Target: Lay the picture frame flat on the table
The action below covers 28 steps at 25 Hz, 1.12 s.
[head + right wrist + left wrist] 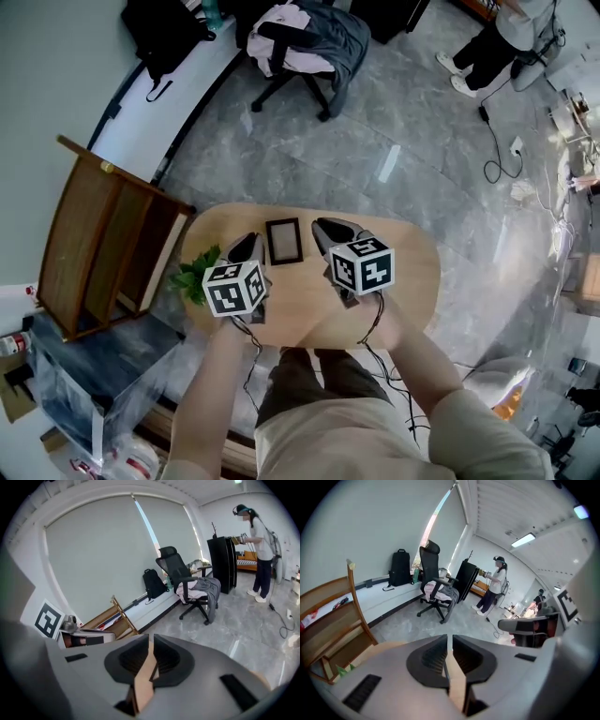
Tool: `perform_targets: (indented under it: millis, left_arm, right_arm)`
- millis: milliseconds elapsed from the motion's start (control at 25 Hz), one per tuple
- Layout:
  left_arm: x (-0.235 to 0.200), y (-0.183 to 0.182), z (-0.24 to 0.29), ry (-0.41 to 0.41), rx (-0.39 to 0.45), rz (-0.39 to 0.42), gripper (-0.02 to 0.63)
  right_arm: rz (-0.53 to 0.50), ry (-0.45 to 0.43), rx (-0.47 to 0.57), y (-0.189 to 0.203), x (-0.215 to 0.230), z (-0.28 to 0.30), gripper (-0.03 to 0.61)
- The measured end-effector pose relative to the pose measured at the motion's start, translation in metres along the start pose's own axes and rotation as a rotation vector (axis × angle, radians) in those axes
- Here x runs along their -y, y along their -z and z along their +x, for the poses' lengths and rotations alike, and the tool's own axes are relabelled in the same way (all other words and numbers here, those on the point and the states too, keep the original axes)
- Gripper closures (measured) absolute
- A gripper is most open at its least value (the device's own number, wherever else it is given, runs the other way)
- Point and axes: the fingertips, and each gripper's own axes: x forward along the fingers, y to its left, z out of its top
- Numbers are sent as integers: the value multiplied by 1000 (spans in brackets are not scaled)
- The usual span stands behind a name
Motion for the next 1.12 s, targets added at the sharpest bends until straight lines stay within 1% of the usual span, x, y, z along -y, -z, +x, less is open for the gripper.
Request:
perform_targets:
  millis: [160,280,360,520,680,840,1040,1120]
  left_arm:
    - [28,-39,-45,13,63,104,583]
    - [51,-68,-81,31,128,169,583]
    - [67,-88,-106,38,176,217,583]
    - [98,-119,-160,52,262,343,583]
    - [122,-145,-213,52,354,442,583]
    - [143,-161,-267,61,440,491,583]
    - [178,-171,-345,60,574,570,583]
    - [190,-169,-369,63,612,596,583]
  right_arm:
    - [-48,3,104,-51,-25,-53,560]
    - [-81,-2,185,-83,-47,-98,561]
    - [-110,-5,235,-102,-60,-130,563]
    - [-198,9,335,-131,-89,-195,566]
    - [-239,6,436,-153,-115,-252,566]
    - [-283,10,529,-167,-142,-301,566]
    - [-335,2,637,-172,-174,-358,566]
    - [-342,-1,667,-171,-186,-379,566]
